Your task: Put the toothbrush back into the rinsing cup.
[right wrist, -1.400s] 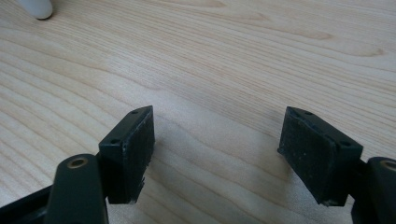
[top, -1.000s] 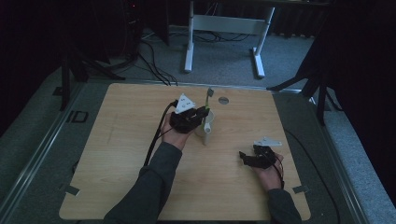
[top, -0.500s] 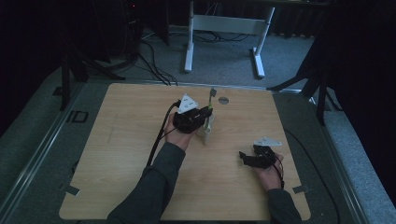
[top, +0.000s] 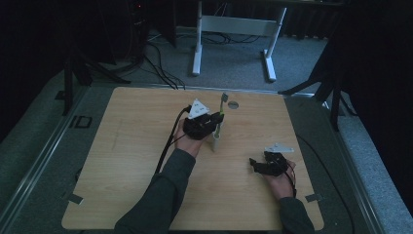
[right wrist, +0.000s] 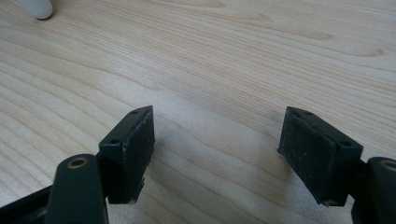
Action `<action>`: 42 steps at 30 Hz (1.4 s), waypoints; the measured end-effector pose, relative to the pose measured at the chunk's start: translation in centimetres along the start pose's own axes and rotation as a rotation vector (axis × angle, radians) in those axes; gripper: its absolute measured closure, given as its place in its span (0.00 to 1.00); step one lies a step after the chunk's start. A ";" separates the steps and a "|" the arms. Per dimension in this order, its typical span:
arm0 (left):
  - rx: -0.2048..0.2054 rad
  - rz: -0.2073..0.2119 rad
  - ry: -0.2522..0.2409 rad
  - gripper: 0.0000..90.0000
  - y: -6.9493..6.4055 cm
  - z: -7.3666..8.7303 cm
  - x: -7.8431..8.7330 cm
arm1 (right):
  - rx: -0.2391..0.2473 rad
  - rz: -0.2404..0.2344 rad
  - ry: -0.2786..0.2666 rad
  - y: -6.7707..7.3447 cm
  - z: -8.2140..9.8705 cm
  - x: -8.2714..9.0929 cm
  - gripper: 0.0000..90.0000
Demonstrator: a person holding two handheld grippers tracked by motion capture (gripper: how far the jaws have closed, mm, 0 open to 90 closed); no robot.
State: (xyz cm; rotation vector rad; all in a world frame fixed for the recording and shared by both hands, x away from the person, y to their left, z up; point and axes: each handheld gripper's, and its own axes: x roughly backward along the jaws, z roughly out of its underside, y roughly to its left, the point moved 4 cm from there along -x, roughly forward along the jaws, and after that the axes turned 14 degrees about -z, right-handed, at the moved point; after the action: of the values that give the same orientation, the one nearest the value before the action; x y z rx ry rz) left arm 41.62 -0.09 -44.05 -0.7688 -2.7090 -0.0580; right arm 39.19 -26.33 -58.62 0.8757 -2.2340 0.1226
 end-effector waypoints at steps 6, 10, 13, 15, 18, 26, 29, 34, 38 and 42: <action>-0.002 -0.002 0.007 0.91 0.0 0.2 -0.2 | 0.000 0.000 0.000 0.0 0.0 0.0 0.29; -0.004 -0.003 0.010 0.91 0.0 0.3 -0.4 | 0.000 0.000 0.000 0.0 0.0 0.0 0.29; -0.004 -0.003 0.016 0.91 0.0 0.4 -0.5 | 0.000 0.000 0.000 0.0 0.0 0.0 0.29; -0.006 -0.001 0.021 0.91 0.0 0.6 -0.5 | 0.000 0.000 0.001 0.0 0.0 0.0 0.29; -0.010 0.000 0.027 0.91 -0.1 0.8 -0.6 | 0.000 0.000 0.000 0.0 0.0 0.0 0.29; -0.019 0.002 0.040 0.90 -0.2 1.1 -0.7 | 0.001 0.000 0.000 0.0 0.0 0.0 0.29; -0.024 0.003 0.042 0.90 -0.2 1.2 -0.7 | 0.001 0.000 0.000 0.0 0.0 0.0 0.29; -0.029 0.005 0.048 0.90 -0.2 1.4 -0.8 | 0.001 0.000 0.001 0.0 0.0 0.0 0.29; -0.034 0.008 0.061 0.90 -0.2 1.7 -0.8 | 0.001 0.000 0.000 0.0 0.0 0.0 0.29; -0.035 0.010 0.068 0.90 -0.1 1.9 -0.8 | 0.000 -0.001 0.000 0.0 0.0 0.0 0.29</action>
State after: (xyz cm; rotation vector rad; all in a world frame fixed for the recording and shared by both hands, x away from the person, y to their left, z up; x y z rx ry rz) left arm 41.66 -0.34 -46.12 -0.7761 -2.6461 -0.1279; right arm 39.19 -26.33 -58.61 0.8761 -2.2335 0.1222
